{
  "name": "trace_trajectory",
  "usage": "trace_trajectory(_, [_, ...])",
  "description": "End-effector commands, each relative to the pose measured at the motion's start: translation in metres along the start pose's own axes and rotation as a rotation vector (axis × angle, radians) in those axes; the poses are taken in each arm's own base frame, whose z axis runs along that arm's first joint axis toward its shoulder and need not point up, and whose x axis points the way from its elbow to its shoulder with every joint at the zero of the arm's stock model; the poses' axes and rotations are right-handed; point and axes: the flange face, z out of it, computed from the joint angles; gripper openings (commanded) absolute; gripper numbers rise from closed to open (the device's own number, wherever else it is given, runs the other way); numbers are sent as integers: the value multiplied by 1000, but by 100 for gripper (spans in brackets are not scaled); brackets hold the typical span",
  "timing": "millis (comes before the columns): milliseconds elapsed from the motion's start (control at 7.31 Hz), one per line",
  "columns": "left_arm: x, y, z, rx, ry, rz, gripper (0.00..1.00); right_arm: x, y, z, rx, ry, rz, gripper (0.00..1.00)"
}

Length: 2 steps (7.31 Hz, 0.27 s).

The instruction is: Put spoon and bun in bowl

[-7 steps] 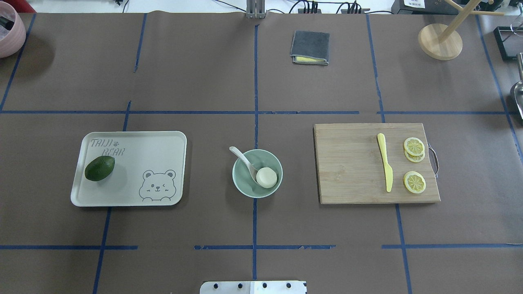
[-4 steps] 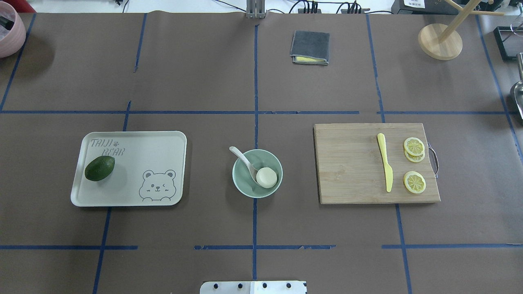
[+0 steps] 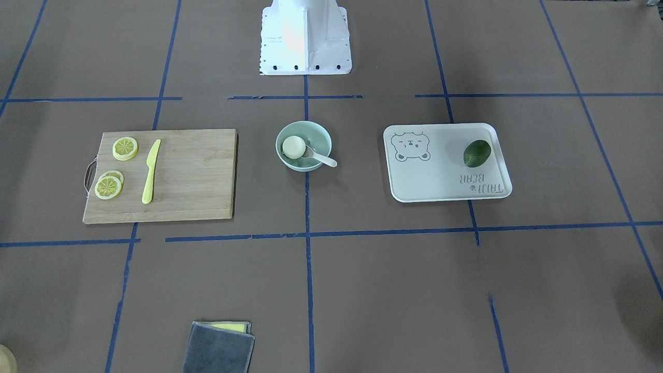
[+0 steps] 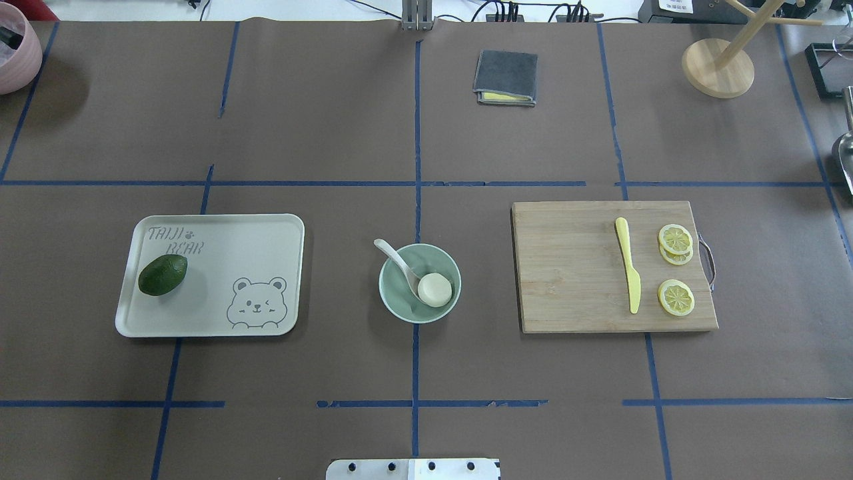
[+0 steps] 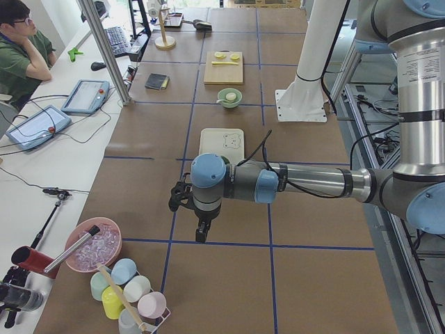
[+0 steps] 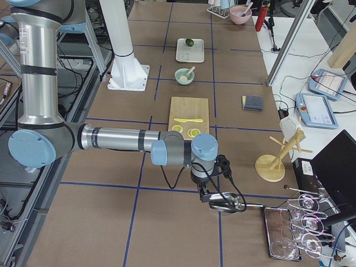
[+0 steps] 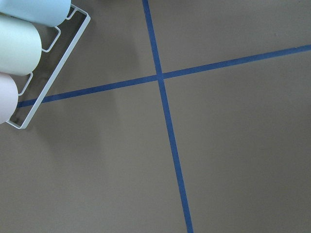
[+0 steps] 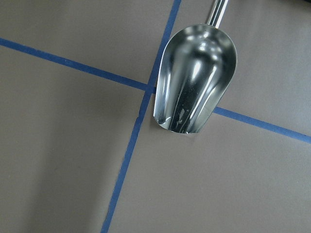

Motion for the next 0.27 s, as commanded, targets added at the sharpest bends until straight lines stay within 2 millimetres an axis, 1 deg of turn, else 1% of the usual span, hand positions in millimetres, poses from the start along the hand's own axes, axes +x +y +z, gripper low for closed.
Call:
trace_trajectory(0, [-1, 0, 0, -1, 0, -2, 100, 0, 0, 0, 0, -2, -1, 100])
trace_trajectory(137, [-1, 0, 1, -3, 0, -2, 100, 0, 0, 0, 0, -2, -1, 100])
